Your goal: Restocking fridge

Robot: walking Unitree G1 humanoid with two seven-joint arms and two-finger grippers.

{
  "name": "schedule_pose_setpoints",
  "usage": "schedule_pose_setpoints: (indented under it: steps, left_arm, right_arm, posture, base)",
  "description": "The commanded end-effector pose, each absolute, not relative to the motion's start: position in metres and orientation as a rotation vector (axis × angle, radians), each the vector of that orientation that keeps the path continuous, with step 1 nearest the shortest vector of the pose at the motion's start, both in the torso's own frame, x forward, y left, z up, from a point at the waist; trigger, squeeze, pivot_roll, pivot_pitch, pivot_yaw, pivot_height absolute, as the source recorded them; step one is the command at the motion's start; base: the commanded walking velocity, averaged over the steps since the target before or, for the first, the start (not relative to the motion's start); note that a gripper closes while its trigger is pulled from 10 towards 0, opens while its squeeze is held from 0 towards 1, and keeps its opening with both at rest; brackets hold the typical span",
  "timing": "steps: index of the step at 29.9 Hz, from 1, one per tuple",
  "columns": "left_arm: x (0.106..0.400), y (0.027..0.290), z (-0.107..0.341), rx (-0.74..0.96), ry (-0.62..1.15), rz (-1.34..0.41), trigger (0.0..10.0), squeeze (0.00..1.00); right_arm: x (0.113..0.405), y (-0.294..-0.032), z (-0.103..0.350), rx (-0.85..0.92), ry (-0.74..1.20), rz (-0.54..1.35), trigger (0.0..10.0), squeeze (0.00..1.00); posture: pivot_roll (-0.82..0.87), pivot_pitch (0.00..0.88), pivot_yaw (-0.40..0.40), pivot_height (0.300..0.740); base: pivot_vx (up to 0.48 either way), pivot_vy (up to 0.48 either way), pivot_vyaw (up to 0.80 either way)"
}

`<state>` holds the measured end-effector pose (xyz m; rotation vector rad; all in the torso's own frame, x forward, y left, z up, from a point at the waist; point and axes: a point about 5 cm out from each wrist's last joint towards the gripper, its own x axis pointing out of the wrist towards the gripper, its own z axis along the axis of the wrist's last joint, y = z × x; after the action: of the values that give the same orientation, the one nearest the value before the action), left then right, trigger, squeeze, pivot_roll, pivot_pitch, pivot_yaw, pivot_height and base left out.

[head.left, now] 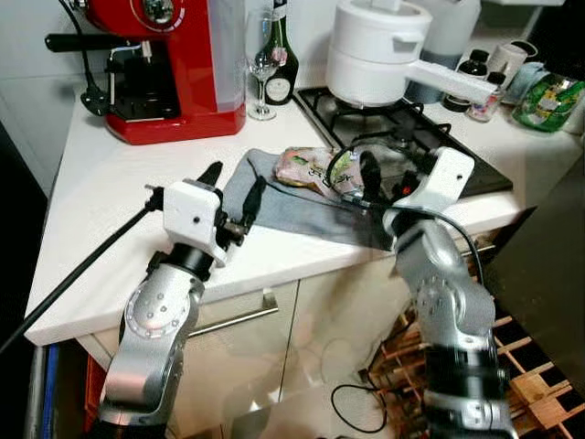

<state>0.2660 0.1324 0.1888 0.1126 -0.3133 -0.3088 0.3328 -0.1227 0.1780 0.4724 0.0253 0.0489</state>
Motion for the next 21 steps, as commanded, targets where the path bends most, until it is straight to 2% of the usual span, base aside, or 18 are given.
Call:
schedule_pose_setpoints:
  steps: [1,21]
  left_arm:
    - [0.269,0.130,0.191,0.109,-0.314,-0.321,10.0,0.00]
    - [0.274,0.131,0.192,0.114,-0.313,-0.311,10.0,0.00]
  right_arm:
    - [0.338,-0.124,0.177,0.489,0.039,0.050,10.0,0.00]
    - [0.362,-0.101,0.175,0.608,0.130,0.132,10.0,0.00]
  posture:
    - [-0.05,0.000,-0.042,0.740]
    - [-0.03,0.000,-0.045,0.740]
  base:
    - [0.000,0.000,0.00]
    - [0.000,0.000,0.00]
